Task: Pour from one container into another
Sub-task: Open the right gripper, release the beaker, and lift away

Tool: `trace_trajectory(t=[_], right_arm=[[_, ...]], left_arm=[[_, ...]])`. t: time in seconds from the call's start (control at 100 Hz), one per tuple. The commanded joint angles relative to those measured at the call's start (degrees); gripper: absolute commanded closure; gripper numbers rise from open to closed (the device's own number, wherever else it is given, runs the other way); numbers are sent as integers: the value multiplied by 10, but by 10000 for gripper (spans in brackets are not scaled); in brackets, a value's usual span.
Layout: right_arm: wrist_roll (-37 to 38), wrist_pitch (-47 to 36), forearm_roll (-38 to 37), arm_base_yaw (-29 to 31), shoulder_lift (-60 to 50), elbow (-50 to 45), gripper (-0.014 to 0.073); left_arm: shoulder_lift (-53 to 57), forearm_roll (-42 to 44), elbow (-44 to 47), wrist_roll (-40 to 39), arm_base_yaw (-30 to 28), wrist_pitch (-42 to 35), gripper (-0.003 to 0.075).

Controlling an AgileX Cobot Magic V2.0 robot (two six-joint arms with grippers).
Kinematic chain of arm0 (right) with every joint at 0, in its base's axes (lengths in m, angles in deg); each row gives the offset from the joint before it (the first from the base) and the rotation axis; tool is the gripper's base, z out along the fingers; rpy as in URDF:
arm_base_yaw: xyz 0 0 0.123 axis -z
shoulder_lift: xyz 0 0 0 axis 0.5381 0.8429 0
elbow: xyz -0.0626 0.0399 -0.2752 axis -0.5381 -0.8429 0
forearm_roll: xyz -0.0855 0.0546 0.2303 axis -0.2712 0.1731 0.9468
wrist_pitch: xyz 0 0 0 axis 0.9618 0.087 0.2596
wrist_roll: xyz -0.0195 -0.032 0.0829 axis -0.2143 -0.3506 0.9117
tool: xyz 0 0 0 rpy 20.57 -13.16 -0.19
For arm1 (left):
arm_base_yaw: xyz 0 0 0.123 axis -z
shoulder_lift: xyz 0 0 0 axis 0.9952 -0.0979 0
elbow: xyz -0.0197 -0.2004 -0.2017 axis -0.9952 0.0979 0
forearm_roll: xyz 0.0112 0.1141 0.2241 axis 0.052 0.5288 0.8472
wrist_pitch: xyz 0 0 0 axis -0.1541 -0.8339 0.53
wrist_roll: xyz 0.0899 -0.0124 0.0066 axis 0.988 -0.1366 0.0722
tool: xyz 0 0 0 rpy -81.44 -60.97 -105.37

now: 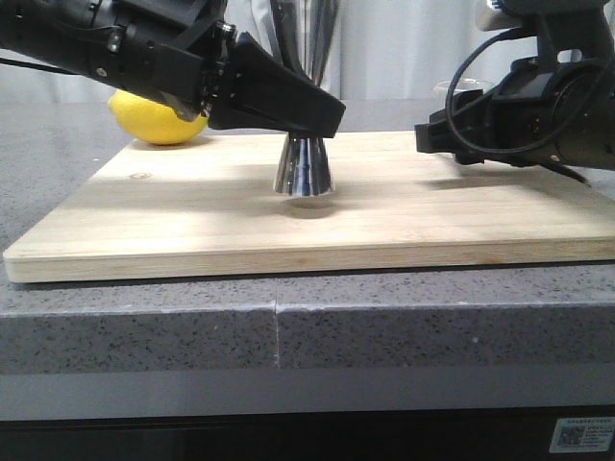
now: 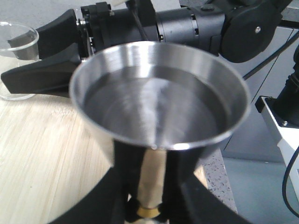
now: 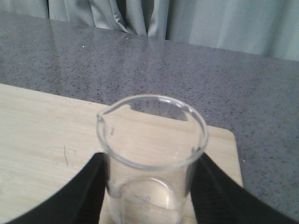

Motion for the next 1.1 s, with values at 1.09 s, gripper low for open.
trace_trajectory(t=[1.09], right_arm=[[-1, 89, -5, 4, -72, 11, 257]], left_arm=[[33, -47, -16, -3, 5, 61, 739]])
